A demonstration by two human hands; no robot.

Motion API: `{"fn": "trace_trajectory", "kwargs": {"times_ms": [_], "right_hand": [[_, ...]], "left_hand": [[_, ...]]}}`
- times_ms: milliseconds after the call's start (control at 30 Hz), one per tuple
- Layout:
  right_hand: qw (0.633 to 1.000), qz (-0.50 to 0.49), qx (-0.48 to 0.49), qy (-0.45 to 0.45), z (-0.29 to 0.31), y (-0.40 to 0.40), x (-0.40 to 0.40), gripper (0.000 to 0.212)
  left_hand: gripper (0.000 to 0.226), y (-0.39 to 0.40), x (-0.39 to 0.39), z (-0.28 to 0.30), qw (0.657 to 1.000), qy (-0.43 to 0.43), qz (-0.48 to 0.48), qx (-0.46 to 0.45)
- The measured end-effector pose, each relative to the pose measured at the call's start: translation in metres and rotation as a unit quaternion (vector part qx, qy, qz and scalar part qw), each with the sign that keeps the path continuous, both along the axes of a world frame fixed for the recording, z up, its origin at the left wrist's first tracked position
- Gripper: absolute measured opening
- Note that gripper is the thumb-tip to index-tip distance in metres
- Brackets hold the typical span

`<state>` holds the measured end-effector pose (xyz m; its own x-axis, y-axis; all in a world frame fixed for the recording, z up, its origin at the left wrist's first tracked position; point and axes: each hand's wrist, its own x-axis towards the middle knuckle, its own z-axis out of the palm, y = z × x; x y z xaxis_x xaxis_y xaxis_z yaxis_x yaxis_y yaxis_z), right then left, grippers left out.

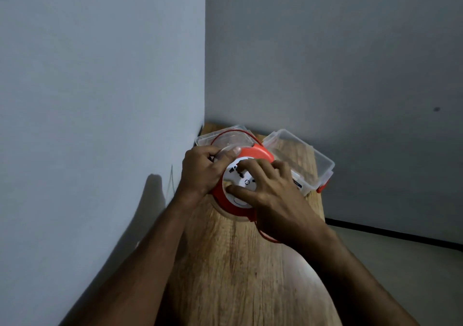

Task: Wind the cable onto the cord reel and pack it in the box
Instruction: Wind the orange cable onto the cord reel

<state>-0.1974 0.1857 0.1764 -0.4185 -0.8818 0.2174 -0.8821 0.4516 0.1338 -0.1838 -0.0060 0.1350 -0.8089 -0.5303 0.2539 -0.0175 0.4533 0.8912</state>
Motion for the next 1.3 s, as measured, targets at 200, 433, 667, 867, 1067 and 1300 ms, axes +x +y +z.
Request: {"fn": "trace_trajectory", "kwargs": {"times_ms": [200,433,667,867,1067,1300], "right_hand": [[0.999,-0.044,0.000,-0.028,-0.003,0.000,0.000,0.080],[0.990,-0.093,-0.102,-0.036,-0.006,-0.007,0.000,0.072],[0.929,-0.236,-0.229,-0.168,-0.013,-0.021,0.008,0.070],[0.970,-0.117,-0.212,-0.026,-0.004,-0.008,0.019,0.050],[1.000,-0.012,-0.003,-0.010,-0.001,0.002,0.002,0.079],[0.999,-0.029,-0.017,-0.020,0.000,0.000,-0.001,0.078]], "left_hand": [[0.037,0.006,0.003,0.003,1.000,0.000,-0.001,0.000],[0.037,0.008,0.003,0.005,1.000,0.006,0.006,-0.015],[0.038,0.011,0.001,0.005,0.999,-0.007,0.016,0.028],[0.040,0.001,0.003,0.006,0.999,-0.002,0.025,0.037],[0.041,-0.002,0.001,0.006,1.000,0.011,-0.002,0.007],[0.034,0.002,0.001,0.005,0.999,0.011,-0.026,-0.020]]}}
